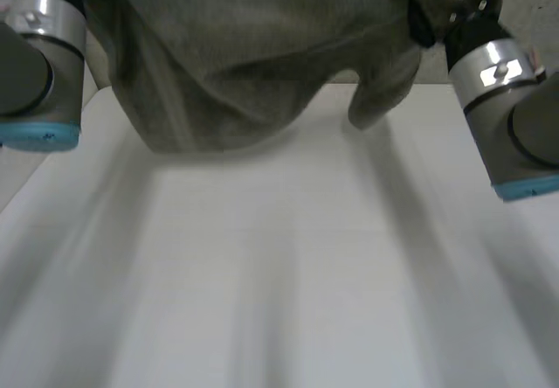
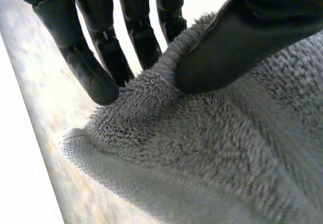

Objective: Fold the towel.

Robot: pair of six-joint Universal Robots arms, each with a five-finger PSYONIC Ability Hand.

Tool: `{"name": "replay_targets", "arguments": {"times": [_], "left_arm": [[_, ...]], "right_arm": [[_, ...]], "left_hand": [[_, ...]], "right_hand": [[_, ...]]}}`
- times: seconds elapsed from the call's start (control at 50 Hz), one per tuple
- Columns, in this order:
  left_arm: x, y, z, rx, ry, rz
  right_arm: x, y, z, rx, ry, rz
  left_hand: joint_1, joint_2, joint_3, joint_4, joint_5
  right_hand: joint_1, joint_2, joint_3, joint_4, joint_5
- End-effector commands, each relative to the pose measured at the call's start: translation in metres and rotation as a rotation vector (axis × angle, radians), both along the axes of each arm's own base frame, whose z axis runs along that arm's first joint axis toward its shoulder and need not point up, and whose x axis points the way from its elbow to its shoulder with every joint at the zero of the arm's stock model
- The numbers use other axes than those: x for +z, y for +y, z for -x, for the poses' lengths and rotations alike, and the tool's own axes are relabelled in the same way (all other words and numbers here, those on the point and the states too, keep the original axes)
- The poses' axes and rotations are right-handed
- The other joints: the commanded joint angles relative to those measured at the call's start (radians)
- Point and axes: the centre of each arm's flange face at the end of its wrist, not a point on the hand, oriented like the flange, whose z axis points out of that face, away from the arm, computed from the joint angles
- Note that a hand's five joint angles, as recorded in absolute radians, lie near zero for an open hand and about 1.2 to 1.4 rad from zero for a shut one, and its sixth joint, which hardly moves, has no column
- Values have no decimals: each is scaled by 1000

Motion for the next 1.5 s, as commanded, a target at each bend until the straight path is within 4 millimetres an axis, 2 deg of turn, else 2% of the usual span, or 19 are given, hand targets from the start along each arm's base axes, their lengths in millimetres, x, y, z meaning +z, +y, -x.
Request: {"name": "replay_targets", "arguments": {"times": [0.02,0.08,0.12,0.14,0.2,0.24,0.26,0.28,0.32,0.38,0.42,0.6,0.76,0.82,0.92,1.02,1.24,1.42,1.5], "left_arm": [[-96,28,0,-69,-140,-334],[-113,37,-3,-82,-172,-396],[-141,55,-8,-97,-244,-486],[-142,55,-8,-97,-244,-486],[-166,70,-16,-94,-324,-552],[-173,84,-22,-84,-389,-570],[-173,84,-22,-84,-389,-570],[-174,89,-24,-79,-409,-570],[-173,93,-25,-78,-416,-571],[-169,97,-25,-79,-414,-562],[-160,98,-27,-69,-407,-540],[-152,101,-29,-63,-400,-518],[-149,103,-28,-65,-399,-509],[-142,104,-28,-64,-394,-490],[-136,105,-29,-59,-388,-473],[-134,106,-30,-57,-386,-466],[-136,107,-29,-62,-389,-472],[-136,106,-29,-60,-388,-471],[-136,105,-30,-59,-387,-470]], "right_arm": [[-72,30,4,16,382,-210],[-90,39,7,25,487,-245],[-122,60,16,54,698,-298],[-137,72,21,71,805,-320],[-151,82,26,89,900,-336],[-168,98,32,131,1001,-369],[-168,98,32,131,1002,-369],[-170,102,32,136,1002,-384],[-170,103,33,135,992,-397],[-160,102,32,126,934,-416],[-141,100,31,114,804,-444],[-107,84,28,94,456,-585],[-90,44,47,0,271,-673],[-100,19,52,-37,269,-737],[-109,2,50,-47,289,-793],[-136,-18,54,-57,317,-884],[-169,-29,48,-47,402,-900],[-175,-22,44,-27,446,-930],[-179,-19,44,-21,470,-946]], "left_hand": [[-84,-125,-156,-132,-282],[-84,-125,-156,-132,-282],[-84,-125,-156,-132,-282],[-84,-125,-156,-132,-282],[-84,-125,-156,-132,-282],[-84,-125,-156,-132,-282],[-84,-125,-156,-132,-282],[-84,-125,-156,-132,-282],[-84,-125,-156,-132,-282],[-84,-125,-156,-132,-282],[-84,-125,-156,-132,-282],[-84,-125,-156,-132,-282],[-84,-125,-156,-132,-282],[-84,-125,-156,-132,-282],[-84,-125,-156,-132,-282],[-84,-125,-156,-132,-282],[-84,-125,-156,-132,-282],[-84,-125,-156,-132,-282],[-84,-125,-156,-132,-282]], "right_hand": [[58,80,54,51,65],[58,80,54,51,65],[58,80,54,51,65],[58,80,54,51,65],[0,23,-4,-7,7],[-470,-447,-474,-477,-463],[-472,-450,-477,-479,-466],[-708,-686,-712,-715,-701],[-760,-738,-765,-767,-753],[-860,-838,-864,-867,-853],[-1164,-1142,-1168,-1171,-1157],[-1164,-1142,-1168,-1171,-1157],[-1164,-1142,-1168,-1171,-1157],[-1164,-1142,-1168,-1171,-1157],[-1151,-1128,-1155,-1158,-1144],[-1118,-1096,-1123,-1125,-1112],[-975,-953,-979,-982,-968],[-576,-553,-580,-583,-569],[-558,-535,-562,-565,-551]]}}
